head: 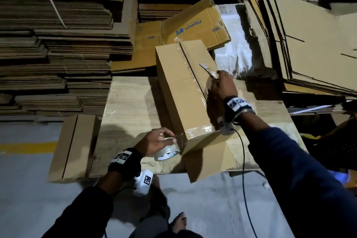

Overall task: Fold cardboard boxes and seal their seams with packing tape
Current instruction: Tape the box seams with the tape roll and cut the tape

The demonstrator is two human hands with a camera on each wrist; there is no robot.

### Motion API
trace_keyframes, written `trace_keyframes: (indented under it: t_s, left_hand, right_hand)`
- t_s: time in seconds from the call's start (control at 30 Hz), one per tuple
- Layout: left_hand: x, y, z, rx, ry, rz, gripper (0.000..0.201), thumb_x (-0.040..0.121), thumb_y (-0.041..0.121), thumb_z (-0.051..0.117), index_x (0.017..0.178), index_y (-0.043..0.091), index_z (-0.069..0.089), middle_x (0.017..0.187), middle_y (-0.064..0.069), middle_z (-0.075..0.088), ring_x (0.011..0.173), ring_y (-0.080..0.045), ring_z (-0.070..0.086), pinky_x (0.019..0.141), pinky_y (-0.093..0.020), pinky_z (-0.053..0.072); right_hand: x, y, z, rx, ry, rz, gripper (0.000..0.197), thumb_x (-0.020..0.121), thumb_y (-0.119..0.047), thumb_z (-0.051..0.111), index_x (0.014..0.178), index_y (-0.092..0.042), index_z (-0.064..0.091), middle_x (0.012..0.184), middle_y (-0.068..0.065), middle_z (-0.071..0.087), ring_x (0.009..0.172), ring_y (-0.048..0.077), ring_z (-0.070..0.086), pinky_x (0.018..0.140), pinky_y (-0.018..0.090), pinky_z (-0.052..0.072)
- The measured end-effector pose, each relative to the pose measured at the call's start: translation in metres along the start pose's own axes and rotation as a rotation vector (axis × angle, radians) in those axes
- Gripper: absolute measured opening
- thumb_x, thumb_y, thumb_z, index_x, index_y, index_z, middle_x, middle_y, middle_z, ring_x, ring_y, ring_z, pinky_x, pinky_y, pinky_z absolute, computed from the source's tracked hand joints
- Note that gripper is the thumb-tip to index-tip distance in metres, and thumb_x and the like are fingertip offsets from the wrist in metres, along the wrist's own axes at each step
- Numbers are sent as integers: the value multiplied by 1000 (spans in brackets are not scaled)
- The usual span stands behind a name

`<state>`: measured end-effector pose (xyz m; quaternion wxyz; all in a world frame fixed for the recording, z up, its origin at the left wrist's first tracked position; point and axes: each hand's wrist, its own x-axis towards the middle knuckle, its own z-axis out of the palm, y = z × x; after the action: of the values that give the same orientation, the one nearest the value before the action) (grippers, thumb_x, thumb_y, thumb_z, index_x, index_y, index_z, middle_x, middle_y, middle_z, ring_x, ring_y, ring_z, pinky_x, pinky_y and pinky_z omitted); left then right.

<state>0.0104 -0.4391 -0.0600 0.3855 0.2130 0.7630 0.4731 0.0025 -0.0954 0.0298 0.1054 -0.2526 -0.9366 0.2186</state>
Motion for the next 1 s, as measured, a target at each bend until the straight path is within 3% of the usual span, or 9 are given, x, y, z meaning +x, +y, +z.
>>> trace_keyframes:
  t_s: [0.07,0.23,0.37,0.57,0.67,0.73,0.83,0.9,1.0]
  left_hand:
    - [1,-2,-4,-1,-6,19,19,89,28,83,107,27,76,104,0,77,89,-11,72,75,-26,56]
    - [3,-1,-12,-46,-63,30,18,91,28,80,110,29,79,95,-4,80,85,-15,76,74,-24,56]
    - [1,6,-12,-38,-107,43,19,94,21,78,113,22,79,95,-1,81,84,-11,76,73,-19,55]
    - [-5,12,-13,-59,-113,14,21,90,24,81,110,20,80,108,-7,79,95,-21,75,85,-33,58]
    - [-8,19,-15,-29,-96,1,24,79,37,85,100,26,83,109,-2,79,101,-21,74,91,-36,57]
    - [-9,21,-18,-20,-105,18,34,69,49,82,97,30,84,107,4,80,102,-20,73,90,-33,57]
    - [-11,26,-20,-18,-108,46,22,81,33,83,98,19,83,104,0,80,93,-13,73,83,-26,55]
    - [-11,27,-21,-12,-124,66,12,90,21,81,99,13,82,103,-3,80,90,-14,73,81,-27,55]
    - [-9,24,-22,11,-145,62,10,93,24,79,98,17,82,103,0,80,95,-23,75,85,-35,58]
  right_hand:
    - [28,-5,4,-95,-80,-37,38,101,-12,54,136,0,51,142,25,50,127,45,54,105,54,47]
    - [39,-16,3,-380,-143,-7,28,99,-19,55,122,-7,64,111,23,67,105,43,67,84,47,55]
    - [14,-21,-4,-557,-201,-83,32,100,-14,57,129,0,63,116,24,67,110,43,65,85,46,54]
    - [-73,-22,-25,-131,-57,25,30,98,-36,60,105,-8,68,96,20,72,87,38,69,77,43,57]
    - [-135,-41,-24,107,-179,-42,24,99,-37,55,111,-18,66,93,15,75,77,32,71,75,44,61]
    - [-178,-52,-19,110,-271,-110,18,102,-32,53,114,-21,60,90,13,74,72,29,69,68,40,58]
    - [-229,-66,-11,58,-306,-196,11,100,-27,52,109,-20,53,85,12,72,71,31,65,58,37,43]
    - [-249,-68,0,27,-306,-192,10,97,-29,52,105,-23,49,83,9,70,74,32,64,59,42,48]
    - [-266,-73,16,-36,-297,-137,10,97,-32,51,105,-27,48,85,4,69,74,28,65,63,44,53]
